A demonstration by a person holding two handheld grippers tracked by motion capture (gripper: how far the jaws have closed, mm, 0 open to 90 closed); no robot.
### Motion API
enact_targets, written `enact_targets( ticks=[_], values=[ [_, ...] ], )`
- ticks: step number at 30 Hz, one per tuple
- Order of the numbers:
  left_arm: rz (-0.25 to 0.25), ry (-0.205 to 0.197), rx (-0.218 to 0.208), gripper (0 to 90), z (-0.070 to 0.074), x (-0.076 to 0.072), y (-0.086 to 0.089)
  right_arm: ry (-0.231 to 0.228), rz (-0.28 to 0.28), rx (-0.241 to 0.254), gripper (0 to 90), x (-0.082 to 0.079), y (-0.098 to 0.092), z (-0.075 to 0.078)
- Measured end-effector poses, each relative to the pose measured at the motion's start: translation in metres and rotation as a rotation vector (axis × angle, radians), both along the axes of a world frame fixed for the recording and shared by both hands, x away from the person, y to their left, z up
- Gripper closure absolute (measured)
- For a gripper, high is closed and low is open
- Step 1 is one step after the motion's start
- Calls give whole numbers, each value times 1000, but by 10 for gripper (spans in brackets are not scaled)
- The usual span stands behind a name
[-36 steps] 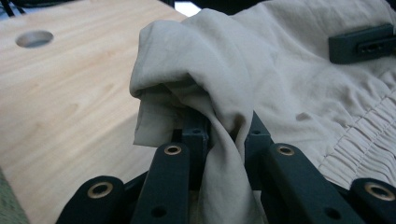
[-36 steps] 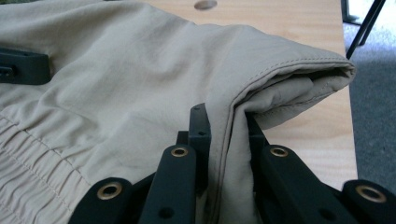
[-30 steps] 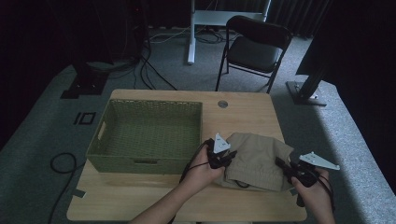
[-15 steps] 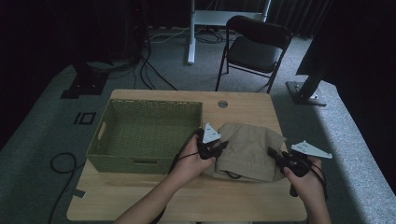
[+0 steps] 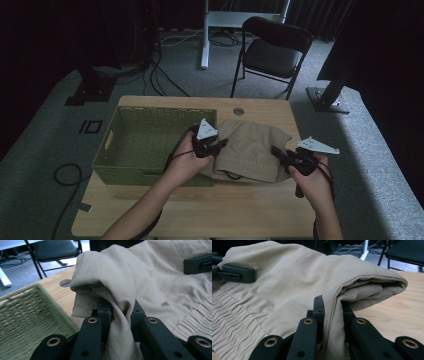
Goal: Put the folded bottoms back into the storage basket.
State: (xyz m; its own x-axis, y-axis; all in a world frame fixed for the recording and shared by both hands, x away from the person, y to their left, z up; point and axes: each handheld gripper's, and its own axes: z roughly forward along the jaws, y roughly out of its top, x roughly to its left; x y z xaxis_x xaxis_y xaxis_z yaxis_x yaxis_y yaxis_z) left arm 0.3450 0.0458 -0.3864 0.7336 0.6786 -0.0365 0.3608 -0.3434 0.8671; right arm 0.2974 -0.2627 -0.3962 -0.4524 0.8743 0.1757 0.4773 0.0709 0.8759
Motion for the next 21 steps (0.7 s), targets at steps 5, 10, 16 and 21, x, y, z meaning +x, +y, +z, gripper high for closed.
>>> enact_targets(
  ticks=[5,10,16,21],
  values=[
    [33,-6,-11,781,4,5,19,-8,25,4,809,11,17,7],
    [69,-14,-20,780,7,8,37,-17,39,15,809,20,35,12],
    [104,-27,-29,780,11,12,58,-28,55,14,809,29,57,16],
    [131,-37,-24,781,12,14,75,-36,70,11,809,35,75,18]
  ],
)
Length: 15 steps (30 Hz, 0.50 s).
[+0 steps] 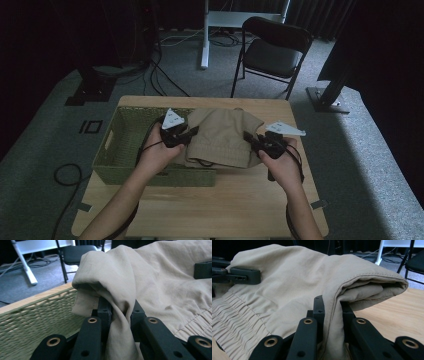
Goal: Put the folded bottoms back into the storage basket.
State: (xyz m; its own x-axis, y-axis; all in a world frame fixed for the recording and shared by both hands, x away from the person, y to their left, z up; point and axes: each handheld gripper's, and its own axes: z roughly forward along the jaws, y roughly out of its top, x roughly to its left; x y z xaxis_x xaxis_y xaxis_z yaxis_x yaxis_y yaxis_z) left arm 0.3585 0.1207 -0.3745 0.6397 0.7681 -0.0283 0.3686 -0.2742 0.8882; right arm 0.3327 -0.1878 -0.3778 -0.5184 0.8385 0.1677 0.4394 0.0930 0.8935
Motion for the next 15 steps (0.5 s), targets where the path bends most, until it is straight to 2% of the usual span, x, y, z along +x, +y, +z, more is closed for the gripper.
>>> enact_targets(
  ticks=[6,15],
  values=[
    [33,-13,9,780,0,1,18,-4,20,-16,809,8,21,1],
    [86,-17,9,781,-1,3,46,-6,46,-12,809,18,51,0]
  ],
)
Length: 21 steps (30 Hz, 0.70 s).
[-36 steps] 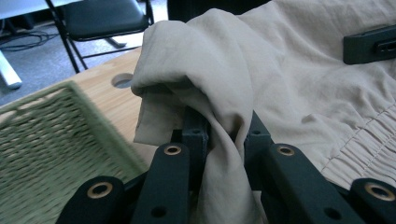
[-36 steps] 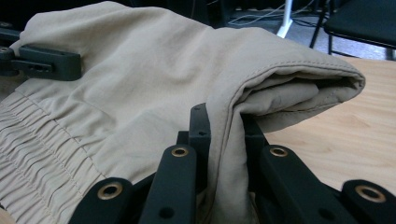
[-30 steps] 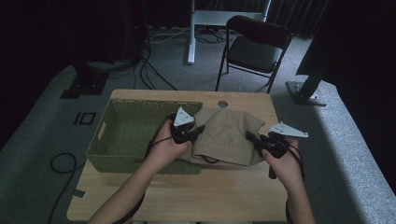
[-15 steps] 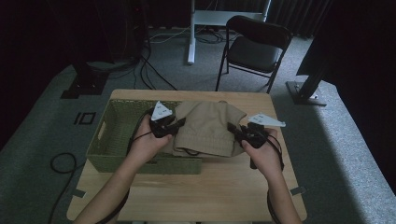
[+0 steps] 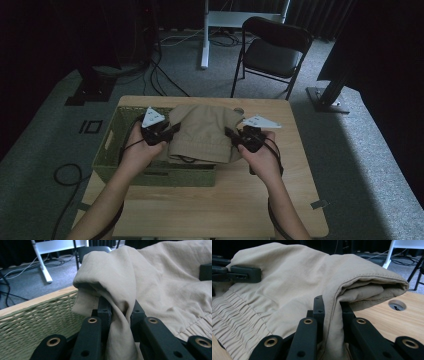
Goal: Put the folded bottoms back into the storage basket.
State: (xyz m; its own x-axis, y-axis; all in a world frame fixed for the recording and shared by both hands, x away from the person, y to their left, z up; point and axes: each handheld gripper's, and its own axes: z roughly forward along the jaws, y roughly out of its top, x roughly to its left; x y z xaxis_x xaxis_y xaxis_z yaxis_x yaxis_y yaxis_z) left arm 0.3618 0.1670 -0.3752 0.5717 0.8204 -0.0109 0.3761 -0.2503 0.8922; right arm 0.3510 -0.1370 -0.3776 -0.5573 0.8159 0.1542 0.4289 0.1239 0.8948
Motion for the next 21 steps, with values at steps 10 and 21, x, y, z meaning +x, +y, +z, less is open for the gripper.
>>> enact_targets(
  ticks=[10,21],
  values=[
    [52,3,-2,781,-3,3,29,-1,18,6,809,11,34,-4],
    [101,5,11,781,-12,7,61,10,51,19,809,25,67,-19]
  ],
)
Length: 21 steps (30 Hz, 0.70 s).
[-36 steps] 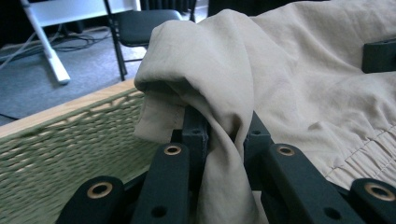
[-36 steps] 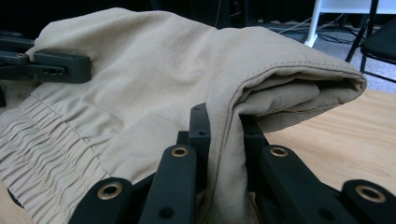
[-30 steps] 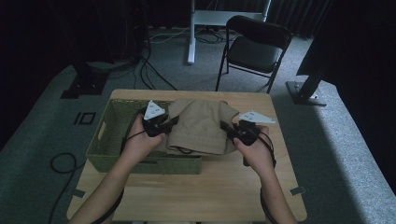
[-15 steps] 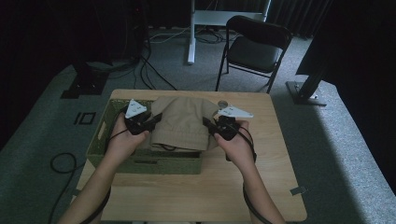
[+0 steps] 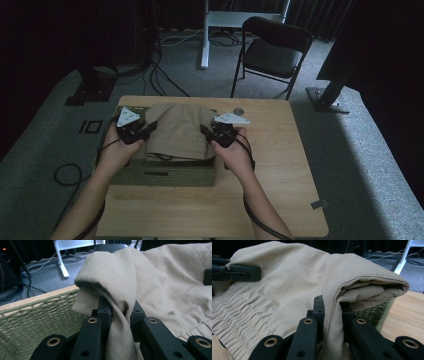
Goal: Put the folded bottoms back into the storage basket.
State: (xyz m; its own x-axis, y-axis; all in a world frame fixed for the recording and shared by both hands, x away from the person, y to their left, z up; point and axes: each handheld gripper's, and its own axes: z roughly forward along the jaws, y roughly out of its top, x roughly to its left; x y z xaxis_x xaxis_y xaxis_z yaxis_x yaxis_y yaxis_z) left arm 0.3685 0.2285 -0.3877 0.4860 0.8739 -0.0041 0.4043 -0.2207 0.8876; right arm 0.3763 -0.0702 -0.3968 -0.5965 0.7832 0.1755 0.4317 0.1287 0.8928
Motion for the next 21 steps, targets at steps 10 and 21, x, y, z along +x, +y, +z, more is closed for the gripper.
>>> enact_targets(
  ticks=[10,21],
  values=[
    [62,-1,-14,781,-15,10,24,31,-6,9,810,21,30,-15],
    [112,7,-36,780,-36,22,40,59,-25,-9,811,37,54,-32]
  ],
)
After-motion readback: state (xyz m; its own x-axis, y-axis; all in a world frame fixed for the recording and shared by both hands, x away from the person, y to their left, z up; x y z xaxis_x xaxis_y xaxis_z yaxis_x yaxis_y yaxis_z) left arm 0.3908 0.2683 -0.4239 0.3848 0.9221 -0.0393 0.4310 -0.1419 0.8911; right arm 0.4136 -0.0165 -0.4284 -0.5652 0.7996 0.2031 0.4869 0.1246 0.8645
